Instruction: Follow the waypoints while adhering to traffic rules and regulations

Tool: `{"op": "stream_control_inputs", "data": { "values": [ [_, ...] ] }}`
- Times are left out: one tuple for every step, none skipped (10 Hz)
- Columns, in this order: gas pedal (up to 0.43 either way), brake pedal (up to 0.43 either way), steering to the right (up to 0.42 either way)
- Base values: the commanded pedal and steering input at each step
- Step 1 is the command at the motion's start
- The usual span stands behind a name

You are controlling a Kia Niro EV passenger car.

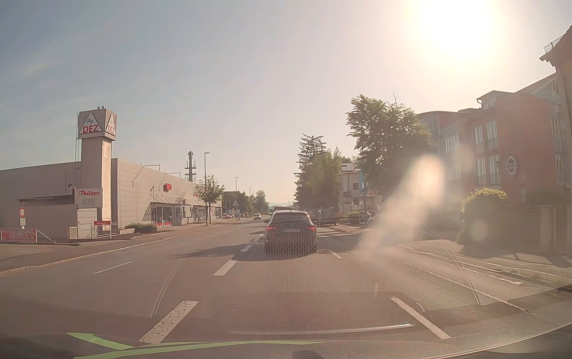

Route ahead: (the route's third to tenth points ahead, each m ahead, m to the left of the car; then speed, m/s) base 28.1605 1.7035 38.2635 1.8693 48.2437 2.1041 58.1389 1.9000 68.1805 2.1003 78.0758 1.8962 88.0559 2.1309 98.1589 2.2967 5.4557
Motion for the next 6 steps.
{"op": "stream_control_inputs", "data": {
  "values": [
    [0.000,0.000,0.006],
    [0.000,0.000,0.006],
    [0.000,0.000,0.006],
    [0.000,0.000,0.004],
    [0.000,0.000,0.003],
    [0.000,0.000,0.002]
  ]
}}
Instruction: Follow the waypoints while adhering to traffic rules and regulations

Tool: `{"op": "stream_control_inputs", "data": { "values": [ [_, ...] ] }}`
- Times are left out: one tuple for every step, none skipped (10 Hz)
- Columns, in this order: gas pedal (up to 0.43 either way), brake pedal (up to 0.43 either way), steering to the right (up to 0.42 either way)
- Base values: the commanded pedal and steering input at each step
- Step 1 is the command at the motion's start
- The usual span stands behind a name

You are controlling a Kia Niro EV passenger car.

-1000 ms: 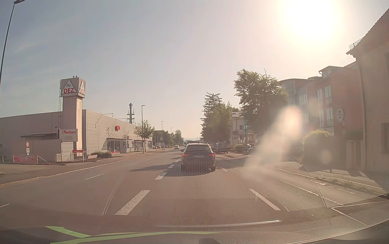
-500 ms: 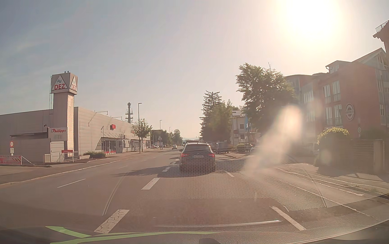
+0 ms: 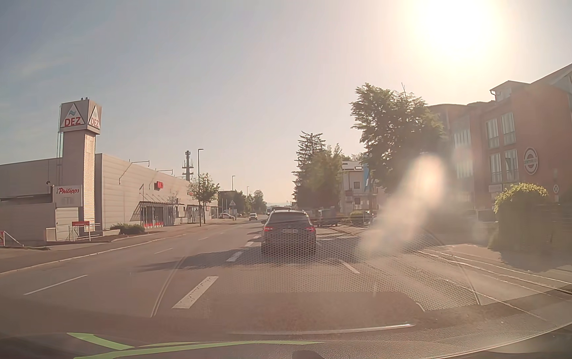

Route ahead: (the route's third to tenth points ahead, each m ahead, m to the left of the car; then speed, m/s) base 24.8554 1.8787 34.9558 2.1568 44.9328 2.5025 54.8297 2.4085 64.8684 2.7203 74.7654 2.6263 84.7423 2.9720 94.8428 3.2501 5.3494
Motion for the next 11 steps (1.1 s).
{"op": "stream_control_inputs", "data": {
  "values": [
    [0.000,0.000,0.001],
    [0.000,0.000,0.001],
    [0.000,0.000,0.001],
    [0.000,0.000,0.001],
    [0.000,0.000,0.001],
    [0.000,0.000,0.000],
    [0.000,0.000,0.000],
    [0.000,0.000,0.000],
    [0.000,0.000,0.000],
    [0.000,0.000,0.000],
    [0.000,0.000,0.000]
  ]
}}
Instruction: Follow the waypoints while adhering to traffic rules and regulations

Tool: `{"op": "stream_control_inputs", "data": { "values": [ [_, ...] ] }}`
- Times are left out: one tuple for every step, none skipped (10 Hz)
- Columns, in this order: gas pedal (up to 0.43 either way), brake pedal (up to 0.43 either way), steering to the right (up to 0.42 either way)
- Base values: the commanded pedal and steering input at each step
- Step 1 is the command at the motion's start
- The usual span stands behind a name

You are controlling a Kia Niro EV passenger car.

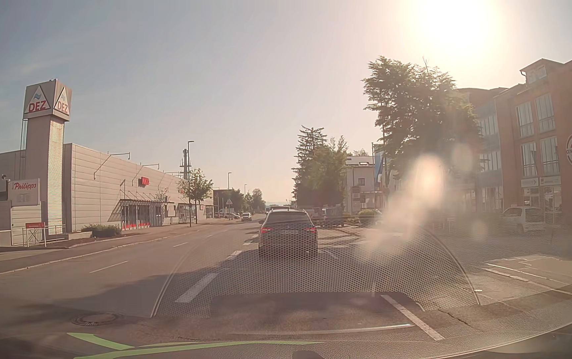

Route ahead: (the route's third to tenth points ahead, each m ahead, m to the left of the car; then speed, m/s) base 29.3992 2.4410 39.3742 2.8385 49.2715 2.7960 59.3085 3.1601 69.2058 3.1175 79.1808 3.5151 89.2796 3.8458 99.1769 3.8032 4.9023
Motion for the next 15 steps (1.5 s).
{"op": "stream_control_inputs", "data": {
  "values": [
    [0.000,0.000,0.000],
    [0.000,0.000,0.000],
    [0.000,0.000,-0.001],
    [0.000,0.000,-0.002],
    [0.000,0.000,-0.004],
    [0.000,0.000,-0.005],
    [0.000,0.000,-0.005],
    [0.000,0.000,-0.005],
    [0.000,0.000,-0.005],
    [0.000,0.000,-0.005],
    [0.000,0.000,-0.005],
    [0.000,0.000,-0.005],
    [0.000,0.000,-0.005],
    [0.000,0.000,-0.005],
    [0.000,0.000,-0.006]
  ]
}}
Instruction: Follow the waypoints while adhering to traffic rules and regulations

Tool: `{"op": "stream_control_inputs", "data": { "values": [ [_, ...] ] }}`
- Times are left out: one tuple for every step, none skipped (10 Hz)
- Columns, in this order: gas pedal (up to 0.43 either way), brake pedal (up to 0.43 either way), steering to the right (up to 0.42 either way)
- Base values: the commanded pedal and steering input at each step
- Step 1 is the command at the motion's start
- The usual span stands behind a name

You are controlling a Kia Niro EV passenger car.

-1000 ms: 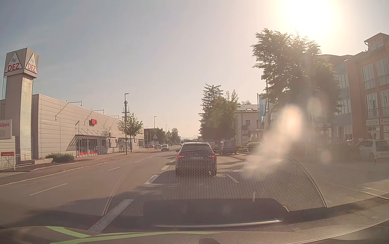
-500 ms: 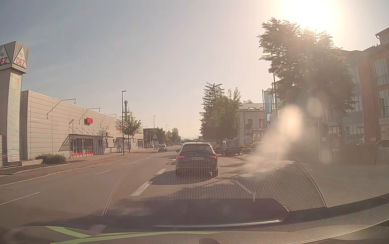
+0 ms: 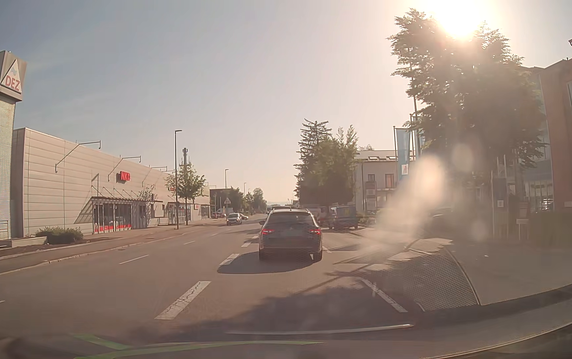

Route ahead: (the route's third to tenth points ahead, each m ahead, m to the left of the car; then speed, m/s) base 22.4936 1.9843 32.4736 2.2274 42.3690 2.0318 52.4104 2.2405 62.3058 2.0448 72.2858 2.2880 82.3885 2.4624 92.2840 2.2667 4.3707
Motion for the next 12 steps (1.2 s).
{"op": "stream_control_inputs", "data": {
  "values": [
    [0.008,0.000,-0.006],
    [0.008,0.000,-0.007],
    [0.008,0.000,-0.007],
    [0.008,0.000,-0.008],
    [0.008,0.000,-0.011],
    [0.008,0.000,-0.013],
    [0.008,0.000,-0.014],
    [0.008,0.000,-0.013],
    [0.008,0.000,-0.013],
    [0.008,0.000,-0.012],
    [0.008,0.000,-0.012],
    [0.020,0.000,-0.011]
  ]
}}
